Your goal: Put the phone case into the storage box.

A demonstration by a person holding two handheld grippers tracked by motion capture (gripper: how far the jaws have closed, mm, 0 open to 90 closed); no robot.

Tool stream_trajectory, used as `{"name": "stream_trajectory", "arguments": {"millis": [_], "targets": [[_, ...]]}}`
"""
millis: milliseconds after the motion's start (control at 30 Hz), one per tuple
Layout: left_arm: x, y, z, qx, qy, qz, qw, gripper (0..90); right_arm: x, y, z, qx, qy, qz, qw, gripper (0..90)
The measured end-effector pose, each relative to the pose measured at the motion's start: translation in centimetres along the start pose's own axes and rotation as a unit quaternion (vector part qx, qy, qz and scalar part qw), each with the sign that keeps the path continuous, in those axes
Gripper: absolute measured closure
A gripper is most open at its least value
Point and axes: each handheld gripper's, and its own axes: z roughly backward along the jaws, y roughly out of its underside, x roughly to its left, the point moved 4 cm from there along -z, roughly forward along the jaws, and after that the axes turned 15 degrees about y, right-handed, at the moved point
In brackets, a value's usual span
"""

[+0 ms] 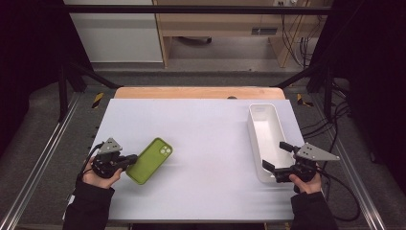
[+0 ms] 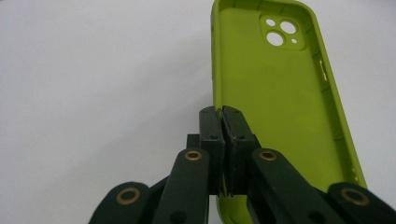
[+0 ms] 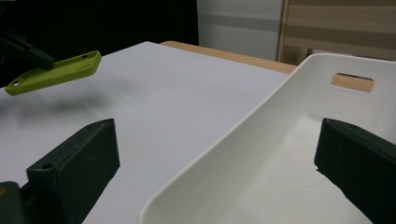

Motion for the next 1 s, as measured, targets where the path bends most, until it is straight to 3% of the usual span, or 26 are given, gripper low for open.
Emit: {"name": "stream_trajectory", "arguments": {"millis": [733, 1000], "targets": [[-3.2, -2.7, -0.5, -0.034, 0.007, -0.038, 0.9987, 87.7, -0.1, -0.1, 0.2, -0.003, 0.000, -0.001, 1.0000, 0.4], [-4.6, -5.1, -0.7, -0.048, 0.007, -0.071, 0.9963, 87.7, 0.0, -0.2, 0.2, -0.003, -0.002, 0.001, 1.0000, 0.4]]}}
